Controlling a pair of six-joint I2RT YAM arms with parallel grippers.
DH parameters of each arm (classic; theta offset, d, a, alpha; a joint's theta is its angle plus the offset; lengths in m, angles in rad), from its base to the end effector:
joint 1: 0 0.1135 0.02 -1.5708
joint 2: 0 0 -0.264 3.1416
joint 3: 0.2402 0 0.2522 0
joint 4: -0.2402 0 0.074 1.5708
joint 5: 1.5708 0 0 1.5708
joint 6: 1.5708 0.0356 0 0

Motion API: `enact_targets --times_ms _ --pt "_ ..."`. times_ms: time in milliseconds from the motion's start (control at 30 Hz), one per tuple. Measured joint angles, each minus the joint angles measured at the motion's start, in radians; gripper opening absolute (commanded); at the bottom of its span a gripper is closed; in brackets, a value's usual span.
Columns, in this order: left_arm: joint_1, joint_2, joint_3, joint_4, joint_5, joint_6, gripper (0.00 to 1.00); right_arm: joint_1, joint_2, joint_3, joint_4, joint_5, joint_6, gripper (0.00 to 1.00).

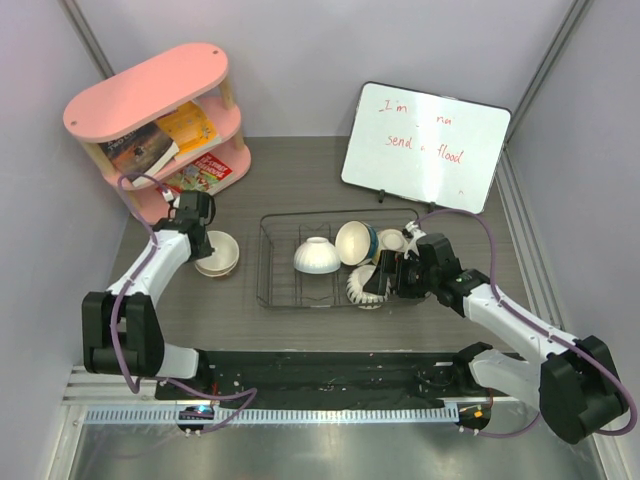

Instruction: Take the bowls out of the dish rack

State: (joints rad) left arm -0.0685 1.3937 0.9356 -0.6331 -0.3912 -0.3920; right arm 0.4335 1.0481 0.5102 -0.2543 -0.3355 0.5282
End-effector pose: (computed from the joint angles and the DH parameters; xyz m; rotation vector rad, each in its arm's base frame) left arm 0.2694 -0.0049 0.2240 -0.5363 2.5144 0.3521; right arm 0.1810 0.0967 0.1917 -0.0545 2.4758 0.8397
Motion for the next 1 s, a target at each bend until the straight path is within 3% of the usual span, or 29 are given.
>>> enact_targets --times_ms 100,500,733,867,1000 --pt "0.0 -0.005 0.011 0.002 -0.01 -0.003 0.51 0.0 0.008 0.0 0.0 -0.001 -0.001 1.0" --pt "-0.002 -0.033 0.022 -0.016 -0.047 -0.012 0.48 0.0 0.028 0.004 -0.004 -0.003 0.0 1.0" --pt "-0.066 -0.229 0.13 -0.044 -0.104 0.018 0.5 0.003 -0.035 0.01 -0.038 0.052 0.005 1.0" --pt "-0.077 -0.317 0.183 -0.021 -0.081 0.032 0.5 0.002 -0.106 0.088 -0.105 0.146 0.003 0.98" --pt "-0.077 -0.344 0.113 -0.011 -0.058 0.034 0.5 0.0 -0.062 0.232 -0.143 0.222 -0.025 0.97"
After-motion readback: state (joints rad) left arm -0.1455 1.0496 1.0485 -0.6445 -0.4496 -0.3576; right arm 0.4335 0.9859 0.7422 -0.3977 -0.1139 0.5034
